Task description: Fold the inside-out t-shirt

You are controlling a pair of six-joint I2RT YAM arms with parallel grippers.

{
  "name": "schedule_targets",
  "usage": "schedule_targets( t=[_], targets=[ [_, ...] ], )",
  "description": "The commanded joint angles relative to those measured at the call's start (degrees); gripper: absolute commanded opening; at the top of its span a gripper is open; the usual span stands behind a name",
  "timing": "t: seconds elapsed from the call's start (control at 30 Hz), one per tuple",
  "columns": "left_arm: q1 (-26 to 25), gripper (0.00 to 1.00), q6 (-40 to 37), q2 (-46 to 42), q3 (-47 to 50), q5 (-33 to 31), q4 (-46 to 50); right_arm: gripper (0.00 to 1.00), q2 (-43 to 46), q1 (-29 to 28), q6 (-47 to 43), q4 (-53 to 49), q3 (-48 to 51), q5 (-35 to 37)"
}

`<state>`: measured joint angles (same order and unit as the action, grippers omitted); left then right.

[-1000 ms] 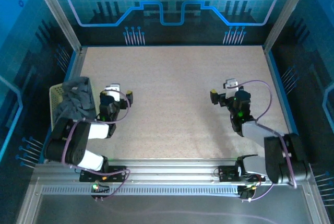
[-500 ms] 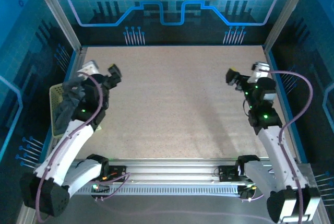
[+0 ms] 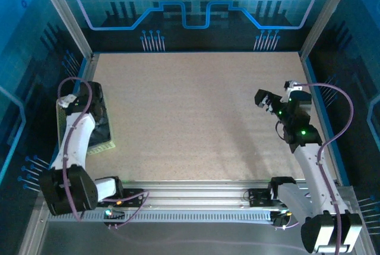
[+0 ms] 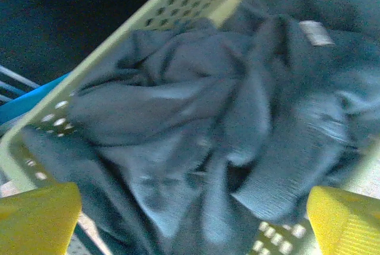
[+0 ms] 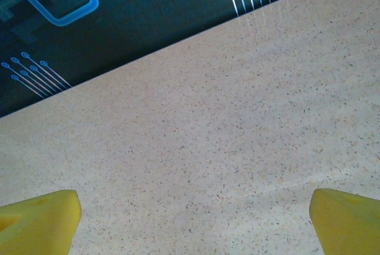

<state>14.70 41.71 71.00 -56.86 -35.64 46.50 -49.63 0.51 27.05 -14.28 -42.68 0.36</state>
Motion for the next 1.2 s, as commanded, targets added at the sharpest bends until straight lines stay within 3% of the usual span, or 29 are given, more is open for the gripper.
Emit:
schedule_targets(
  t=[0.0, 0.2, 0.3, 0.37, 0.47, 0.6, 0.7, 0.9, 1.17],
  targets=[
    [6.01, 0.99, 2.26, 3.70, -0.78, 6.35, 2.81, 1.00, 0.57, -0.64, 1.55, -1.80, 1.28, -0.63],
    [7.45, 0.98, 0.23, 10.84, 0.91, 12.54, -1.02, 1.00, 0.58, -1.36, 2.40, -1.53, 0.76, -1.51],
    [8.26, 0.90, -1.14, 11.88, 1.57, 16.62, -3.92, 1.00, 0.84, -1.88, 2.40, -1.45, 1.01, -1.58],
    [9.36, 0.79, -1.93, 12.01, 1.58, 19.80, -5.93, 1.00, 0.98, -1.96, 2.48, -1.52, 1.19, -1.59],
    [11.55, 0.49, -1.90, 11.55, 1.02, 24.76, -7.46, 1.00, 1.11, -1.93, 2.40, -1.78, 0.96, -1.85],
    [11.71, 0.17, -2.03, 6.71, -1.73, 23.72, -6.14, 1.00, 1.46, -2.04, 2.13, -2.83, 0.14, -1.51],
    [11.42, 0.00, -2.33, 0.48, -4.87, 23.95, -5.71, 1.00, 1.33, -2.18, 2.31, -3.24, -0.12, -1.59],
    [6.58, 0.00, -6.94, -8.23, -18.70, 22.66, -3.85, 1.00, -0.13, -2.37, 2.40, -4.81, -1.66, -1.33],
    [-9.88, 0.00, -13.72, -6.49, -44.83, 25.99, -5.22, 1.00, -0.47, -2.81, 2.30, -5.83, -2.76, -0.63]
  ],
)
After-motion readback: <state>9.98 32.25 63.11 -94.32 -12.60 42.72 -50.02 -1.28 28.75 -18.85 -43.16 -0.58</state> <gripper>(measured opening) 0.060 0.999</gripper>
